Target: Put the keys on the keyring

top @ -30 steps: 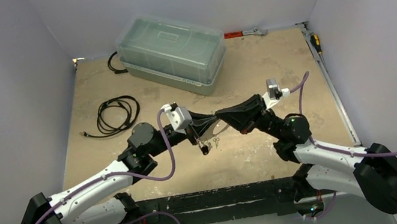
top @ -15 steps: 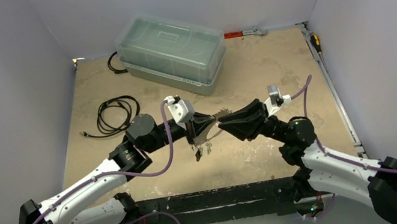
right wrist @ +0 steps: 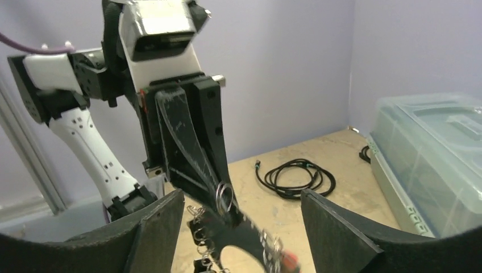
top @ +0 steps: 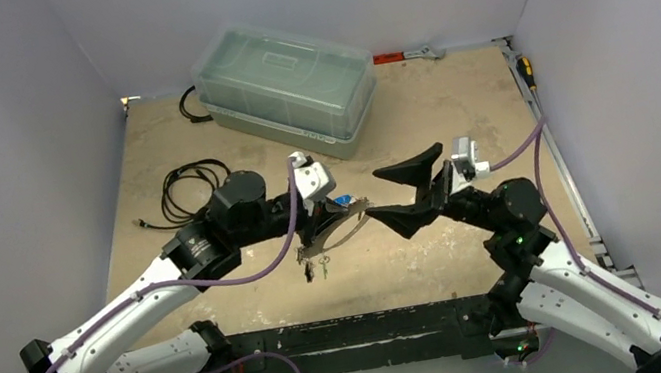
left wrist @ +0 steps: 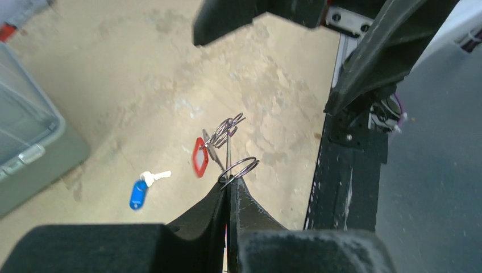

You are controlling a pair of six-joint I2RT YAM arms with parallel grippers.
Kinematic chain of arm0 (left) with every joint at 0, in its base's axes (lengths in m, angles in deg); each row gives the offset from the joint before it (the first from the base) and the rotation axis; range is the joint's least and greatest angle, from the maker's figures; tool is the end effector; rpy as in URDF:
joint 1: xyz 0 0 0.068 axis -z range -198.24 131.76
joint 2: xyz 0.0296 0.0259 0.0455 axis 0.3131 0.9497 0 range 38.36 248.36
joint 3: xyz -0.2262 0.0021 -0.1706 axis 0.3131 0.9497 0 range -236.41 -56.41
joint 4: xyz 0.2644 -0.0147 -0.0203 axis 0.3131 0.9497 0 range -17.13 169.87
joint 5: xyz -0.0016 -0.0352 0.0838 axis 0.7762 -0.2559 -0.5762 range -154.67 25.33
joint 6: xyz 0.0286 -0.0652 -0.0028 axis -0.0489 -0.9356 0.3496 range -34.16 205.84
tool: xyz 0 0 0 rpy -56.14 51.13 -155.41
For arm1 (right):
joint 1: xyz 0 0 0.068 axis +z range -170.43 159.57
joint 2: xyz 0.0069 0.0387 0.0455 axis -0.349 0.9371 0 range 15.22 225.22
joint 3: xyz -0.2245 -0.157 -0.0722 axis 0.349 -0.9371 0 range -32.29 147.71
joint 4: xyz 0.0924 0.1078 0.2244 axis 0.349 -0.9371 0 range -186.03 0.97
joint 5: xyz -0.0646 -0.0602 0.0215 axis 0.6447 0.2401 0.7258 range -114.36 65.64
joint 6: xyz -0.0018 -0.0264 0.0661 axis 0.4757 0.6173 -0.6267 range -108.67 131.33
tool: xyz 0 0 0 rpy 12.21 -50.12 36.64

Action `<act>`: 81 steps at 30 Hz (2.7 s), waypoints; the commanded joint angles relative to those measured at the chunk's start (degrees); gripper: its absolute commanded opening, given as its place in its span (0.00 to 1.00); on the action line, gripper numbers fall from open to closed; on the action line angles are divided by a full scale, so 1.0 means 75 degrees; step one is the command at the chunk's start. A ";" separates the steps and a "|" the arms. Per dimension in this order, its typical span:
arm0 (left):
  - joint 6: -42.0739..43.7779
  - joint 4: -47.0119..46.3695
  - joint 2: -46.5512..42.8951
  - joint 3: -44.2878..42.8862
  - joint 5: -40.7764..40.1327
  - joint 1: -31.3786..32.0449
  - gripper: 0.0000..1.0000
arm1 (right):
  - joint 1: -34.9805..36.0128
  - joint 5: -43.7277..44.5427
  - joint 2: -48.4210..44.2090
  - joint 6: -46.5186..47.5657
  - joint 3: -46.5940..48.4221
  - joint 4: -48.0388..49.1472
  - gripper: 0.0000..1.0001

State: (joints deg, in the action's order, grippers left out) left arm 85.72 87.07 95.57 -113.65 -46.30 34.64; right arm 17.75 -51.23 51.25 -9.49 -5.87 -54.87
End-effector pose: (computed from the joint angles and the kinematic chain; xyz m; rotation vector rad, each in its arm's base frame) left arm 0.1338 -0.2075 0.3729 1.0557 1.5912 -0.9327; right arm 0.1160 0.1249 0.3451 -0.6191 1.1139 1.1636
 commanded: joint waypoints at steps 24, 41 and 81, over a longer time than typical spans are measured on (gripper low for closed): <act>0.0329 0.1169 0.0209 -0.0310 0.0682 -0.0012 0.00 | 0.0405 -0.2035 0.2282 0.1011 0.0989 -0.0652 0.74; 0.0500 0.1236 0.0101 -0.0241 0.0747 -0.0019 0.00 | 0.0406 -0.1951 0.2409 0.0900 0.0803 -0.0522 0.24; 0.0849 0.1349 -0.1054 -0.0028 -0.1222 -0.0020 0.58 | 0.0570 -0.1231 0.1920 0.1070 0.0476 -0.0596 0.00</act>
State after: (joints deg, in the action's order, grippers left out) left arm 91.66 100.51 89.91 -113.86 -49.39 34.40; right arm 21.86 -66.03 69.04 -1.22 -1.24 -62.50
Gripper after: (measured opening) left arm 0.565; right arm 0.026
